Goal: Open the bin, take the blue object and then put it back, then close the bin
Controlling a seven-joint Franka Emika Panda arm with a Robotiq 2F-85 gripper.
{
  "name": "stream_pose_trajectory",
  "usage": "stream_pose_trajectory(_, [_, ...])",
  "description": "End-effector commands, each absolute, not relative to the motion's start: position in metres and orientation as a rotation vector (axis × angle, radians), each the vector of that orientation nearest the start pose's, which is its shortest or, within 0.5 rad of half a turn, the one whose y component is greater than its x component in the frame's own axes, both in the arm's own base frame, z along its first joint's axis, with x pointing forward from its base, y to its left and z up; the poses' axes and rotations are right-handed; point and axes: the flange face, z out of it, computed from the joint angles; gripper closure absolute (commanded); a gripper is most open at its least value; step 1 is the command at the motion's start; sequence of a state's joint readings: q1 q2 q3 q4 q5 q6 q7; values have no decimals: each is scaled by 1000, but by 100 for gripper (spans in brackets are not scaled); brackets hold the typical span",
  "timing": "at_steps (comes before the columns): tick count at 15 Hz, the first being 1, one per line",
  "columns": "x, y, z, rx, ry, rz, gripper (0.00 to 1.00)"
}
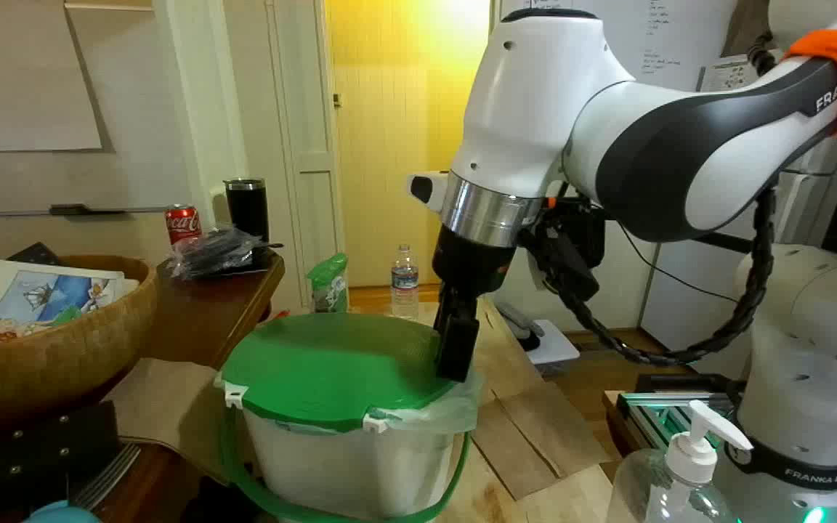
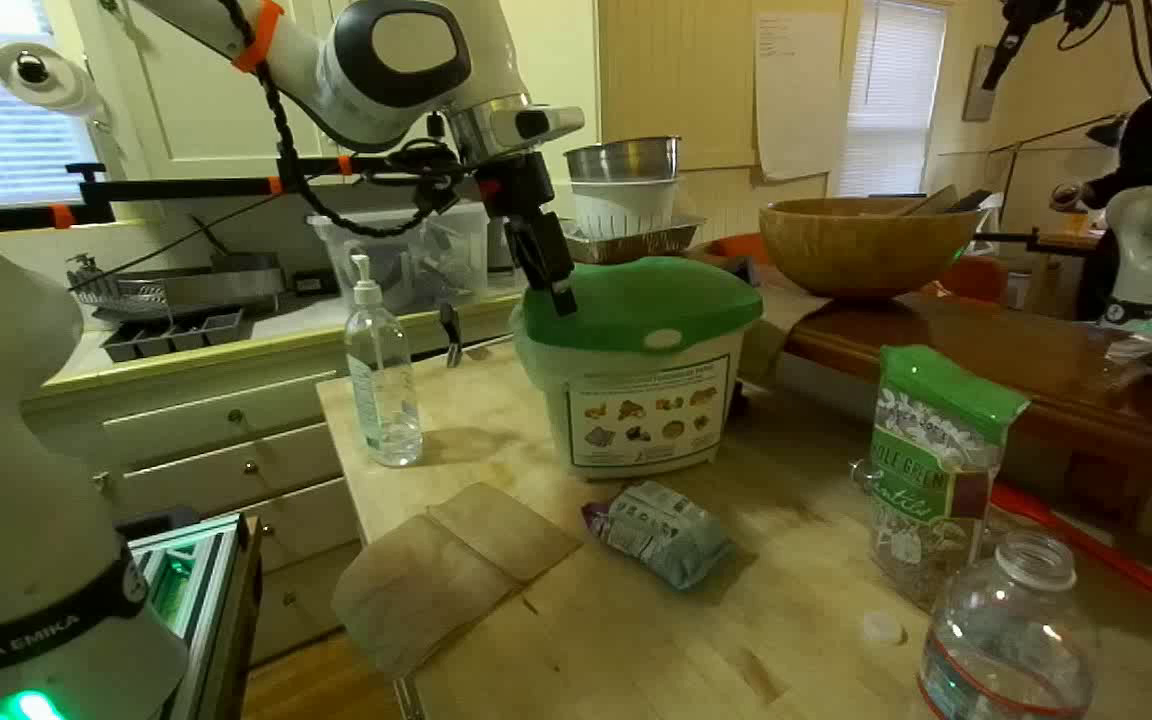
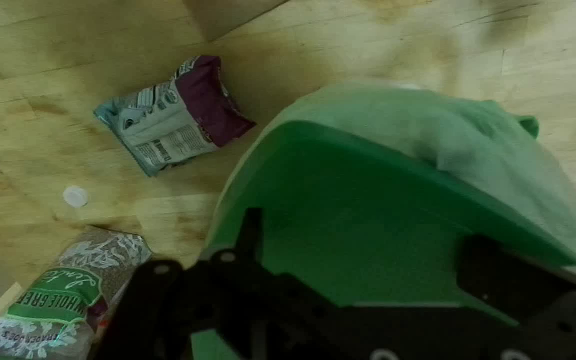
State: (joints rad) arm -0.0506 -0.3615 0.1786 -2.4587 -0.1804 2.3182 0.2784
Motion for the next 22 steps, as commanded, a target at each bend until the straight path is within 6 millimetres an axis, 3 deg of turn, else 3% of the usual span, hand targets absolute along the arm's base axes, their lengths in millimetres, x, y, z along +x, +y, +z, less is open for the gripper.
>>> stream_pose_trajectory(1, [446, 56, 449, -3277, 75, -409, 0])
stream_pose_trajectory(7, [447, 54, 453, -3277, 112, -419, 0])
stream_pose_trajectory(12, [458, 27, 508, -3143, 434, -672, 0])
stream_pose_trajectory(14, [461, 17, 518, -3115, 502, -709, 0])
stream_pose_trajectory(17, [460, 0, 516, -3080, 611, -671, 0])
stream_pose_trajectory(22, [451, -32, 500, -2839, 723, -508, 0])
